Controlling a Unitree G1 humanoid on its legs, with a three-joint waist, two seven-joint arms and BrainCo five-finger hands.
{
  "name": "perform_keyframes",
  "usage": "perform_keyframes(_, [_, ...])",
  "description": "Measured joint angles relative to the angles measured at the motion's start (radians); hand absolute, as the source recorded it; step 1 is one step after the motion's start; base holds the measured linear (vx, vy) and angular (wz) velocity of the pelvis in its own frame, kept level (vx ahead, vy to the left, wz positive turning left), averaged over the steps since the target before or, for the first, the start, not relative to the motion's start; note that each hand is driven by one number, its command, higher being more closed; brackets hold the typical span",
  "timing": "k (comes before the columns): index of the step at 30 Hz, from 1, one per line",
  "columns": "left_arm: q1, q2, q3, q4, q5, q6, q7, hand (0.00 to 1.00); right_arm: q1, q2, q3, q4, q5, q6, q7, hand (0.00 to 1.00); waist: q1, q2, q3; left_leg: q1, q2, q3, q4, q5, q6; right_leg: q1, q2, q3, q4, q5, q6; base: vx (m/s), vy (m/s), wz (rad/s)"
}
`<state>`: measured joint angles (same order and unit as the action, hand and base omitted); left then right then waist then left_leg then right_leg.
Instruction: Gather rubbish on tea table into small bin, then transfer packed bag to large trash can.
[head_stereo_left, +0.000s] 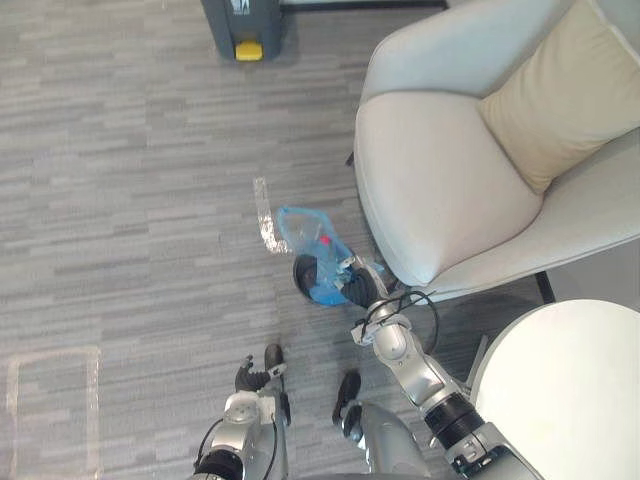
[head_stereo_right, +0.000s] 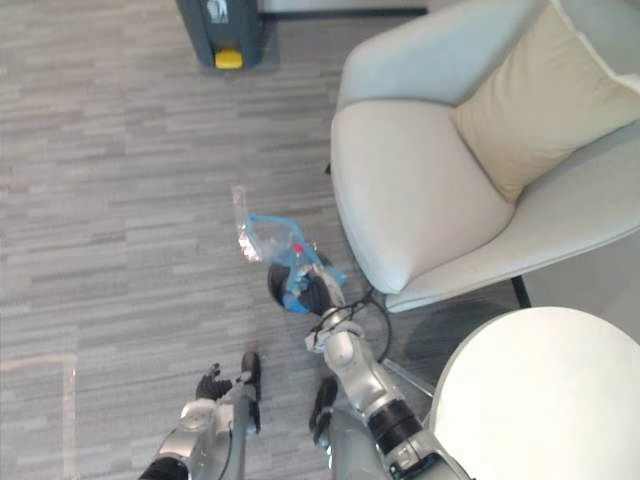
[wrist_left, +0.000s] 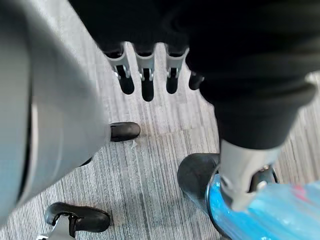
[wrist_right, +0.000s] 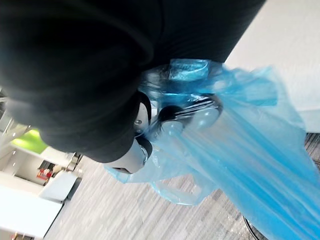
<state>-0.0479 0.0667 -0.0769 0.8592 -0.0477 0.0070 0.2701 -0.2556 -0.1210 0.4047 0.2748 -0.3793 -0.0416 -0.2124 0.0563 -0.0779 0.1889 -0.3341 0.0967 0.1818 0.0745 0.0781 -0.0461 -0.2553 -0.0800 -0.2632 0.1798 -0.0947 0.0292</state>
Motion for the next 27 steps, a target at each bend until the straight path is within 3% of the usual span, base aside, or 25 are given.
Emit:
perform_keyframes(4, [0.018, 0.026, -0.049, -0.051, 0.020, 0.000, -0.018, 0.00, 0.038, -0.014, -0.020, -0.005, 0.038, -0.016, 0.028, 1.00, -0.003, 0.018, -0.052, 0.081, -0.012, 0.003, -0.047, 0.002, 0.000, 0.085, 0.005, 0.008, -0.068, 0.022, 0.012, 0.05, 0.027, -0.05])
perform_keyframes(10, [0.058, 0.060, -0.120, -0.295, 0.047, -0.003, -0.021, 0.00, 0.040, -0.101, -0.003, -0.128, 0.076, -0.046, 0.063, 1.00, -0.005, 0.042, -0.085, 0.170, -0.026, 0.004, -0.147, 0.040, 0.007, 0.131, 0.008, 0.040, -0.107, 0.051, 0.019, -0.03, 0.035, -0.13])
perform_keyframes(17, [0.144, 0.123, -0.205, -0.565, 0.047, -0.027, -0.038, 0.00, 0.037, -0.278, 0.050, -0.307, 0.156, -0.099, 0.105, 1.00, -0.015, 0.042, -0.115, 0.225, -0.040, 0.013, -0.178, 0.047, 0.016, 0.179, 0.003, 0.061, -0.161, 0.084, 0.027, -0.02, 0.049, -0.08])
perform_keyframes(27, [0.157, 0.190, -0.253, -0.736, 0.107, -0.047, -0.038, 0.00, -0.043, -0.415, 0.104, -0.377, 0.243, -0.121, 0.125, 1.00, -0.022, 0.048, -0.141, 0.258, -0.050, 0.026, -0.179, 0.047, 0.017, 0.220, 0.009, 0.077, -0.197, 0.105, 0.026, 0.01, 0.010, -0.04])
